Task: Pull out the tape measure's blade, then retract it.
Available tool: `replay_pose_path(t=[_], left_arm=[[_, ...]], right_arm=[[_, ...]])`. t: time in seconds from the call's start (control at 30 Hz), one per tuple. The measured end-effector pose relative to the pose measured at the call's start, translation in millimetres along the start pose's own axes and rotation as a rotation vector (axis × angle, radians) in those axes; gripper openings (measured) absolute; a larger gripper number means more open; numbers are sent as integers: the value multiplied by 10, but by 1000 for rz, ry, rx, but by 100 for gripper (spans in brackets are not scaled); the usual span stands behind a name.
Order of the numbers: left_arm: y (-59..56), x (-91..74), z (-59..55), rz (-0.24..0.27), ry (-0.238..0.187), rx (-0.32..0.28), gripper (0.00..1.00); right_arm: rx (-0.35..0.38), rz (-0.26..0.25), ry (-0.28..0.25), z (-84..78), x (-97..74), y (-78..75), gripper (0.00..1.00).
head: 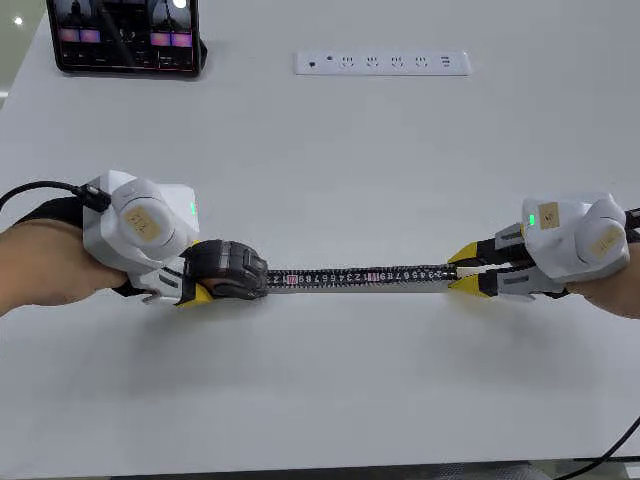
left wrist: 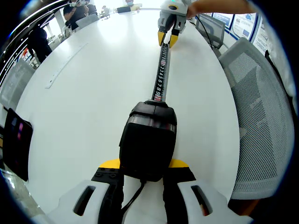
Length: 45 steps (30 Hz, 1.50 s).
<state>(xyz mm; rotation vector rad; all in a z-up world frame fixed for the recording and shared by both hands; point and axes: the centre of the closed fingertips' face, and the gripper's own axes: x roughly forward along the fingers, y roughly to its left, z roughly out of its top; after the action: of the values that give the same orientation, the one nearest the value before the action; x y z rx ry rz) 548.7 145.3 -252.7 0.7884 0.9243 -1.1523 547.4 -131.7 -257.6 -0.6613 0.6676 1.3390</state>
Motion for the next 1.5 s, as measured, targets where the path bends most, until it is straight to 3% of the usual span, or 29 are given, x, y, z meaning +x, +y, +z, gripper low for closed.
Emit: replay_pose_path(t=[0.63,1.5], left_arm=[[-5,-3,9,12,-3,1,27],[3,-15,50,22,-59,-29,28]], right_arm=[[29,18,25,-64,12,26,10],[27,55,75,-68,25,40,12]])
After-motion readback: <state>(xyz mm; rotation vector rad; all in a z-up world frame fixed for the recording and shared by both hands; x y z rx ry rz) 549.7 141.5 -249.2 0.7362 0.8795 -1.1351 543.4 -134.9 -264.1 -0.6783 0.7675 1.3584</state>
